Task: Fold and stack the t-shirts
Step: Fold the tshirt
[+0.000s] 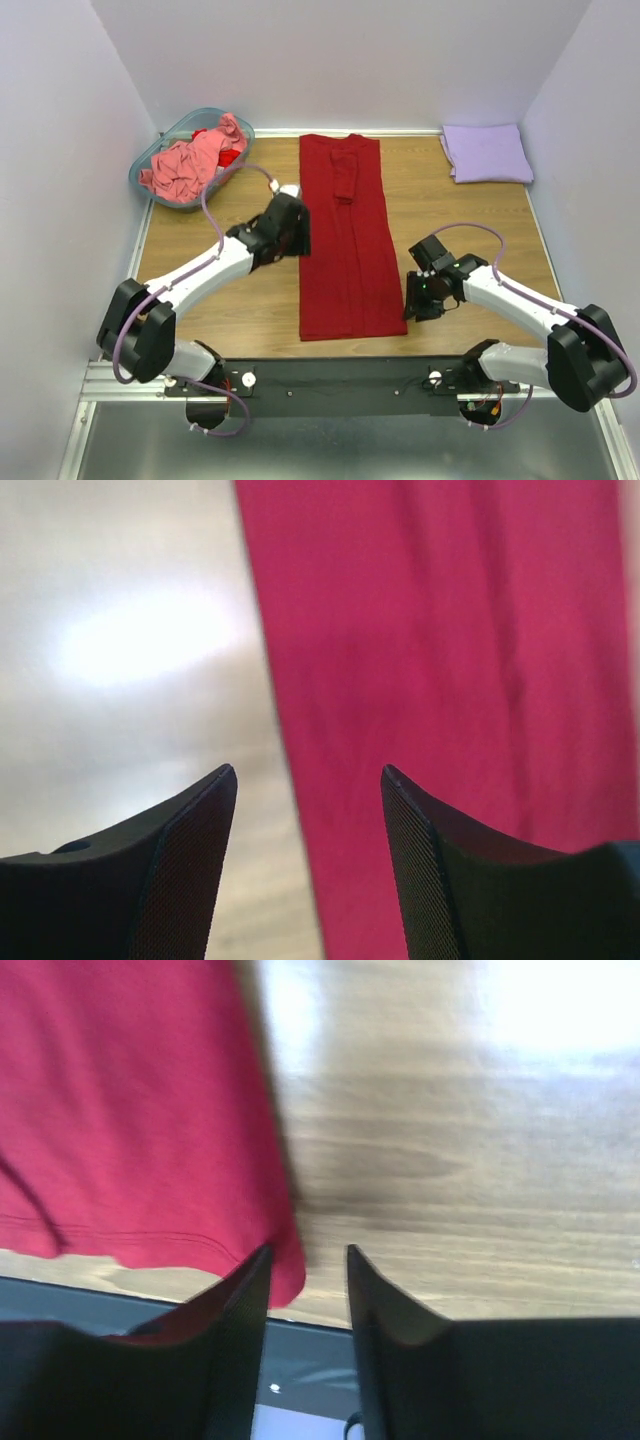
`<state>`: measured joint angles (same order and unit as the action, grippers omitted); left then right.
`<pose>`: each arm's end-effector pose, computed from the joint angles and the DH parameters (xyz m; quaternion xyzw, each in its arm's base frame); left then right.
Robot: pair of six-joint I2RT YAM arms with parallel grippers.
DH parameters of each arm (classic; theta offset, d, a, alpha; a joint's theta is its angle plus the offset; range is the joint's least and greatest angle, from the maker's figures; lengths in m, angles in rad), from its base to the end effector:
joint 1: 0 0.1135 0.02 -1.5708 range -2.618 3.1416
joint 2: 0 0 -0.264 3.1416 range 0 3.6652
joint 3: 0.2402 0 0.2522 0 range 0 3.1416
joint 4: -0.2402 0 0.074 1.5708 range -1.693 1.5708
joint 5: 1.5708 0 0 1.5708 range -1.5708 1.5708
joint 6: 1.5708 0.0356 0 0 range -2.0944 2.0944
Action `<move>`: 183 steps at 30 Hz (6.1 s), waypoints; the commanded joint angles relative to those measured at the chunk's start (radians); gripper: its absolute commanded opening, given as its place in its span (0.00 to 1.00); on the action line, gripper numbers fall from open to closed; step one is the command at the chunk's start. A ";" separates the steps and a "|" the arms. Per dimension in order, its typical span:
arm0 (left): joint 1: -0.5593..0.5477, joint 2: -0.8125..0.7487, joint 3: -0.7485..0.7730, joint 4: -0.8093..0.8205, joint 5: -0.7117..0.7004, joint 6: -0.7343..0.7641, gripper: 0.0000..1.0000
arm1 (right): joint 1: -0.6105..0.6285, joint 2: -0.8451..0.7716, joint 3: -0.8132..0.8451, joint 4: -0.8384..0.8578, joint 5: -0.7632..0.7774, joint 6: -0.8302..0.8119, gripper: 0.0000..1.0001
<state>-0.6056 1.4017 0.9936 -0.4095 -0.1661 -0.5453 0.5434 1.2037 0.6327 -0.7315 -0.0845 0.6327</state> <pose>0.2491 -0.1653 0.2520 -0.0026 0.9272 -0.1347 0.3494 0.1635 0.1023 0.1724 0.0386 0.9894 0.1090 0.0880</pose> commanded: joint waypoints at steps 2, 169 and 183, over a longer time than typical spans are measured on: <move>-0.080 -0.093 -0.179 -0.069 -0.001 -0.136 0.66 | 0.003 0.000 -0.042 -0.039 -0.050 0.028 0.38; -0.459 0.108 -0.239 -0.264 0.112 -0.352 0.00 | 0.170 0.072 -0.028 0.037 0.014 0.085 0.00; -0.683 -0.122 -0.271 -0.357 0.180 -0.535 0.00 | 0.365 0.020 0.088 -0.149 0.007 0.185 0.00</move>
<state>-1.3056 1.3659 0.7189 -0.7300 0.0158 -1.0206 0.9020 1.2610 0.6342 -0.8032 -0.1532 0.7818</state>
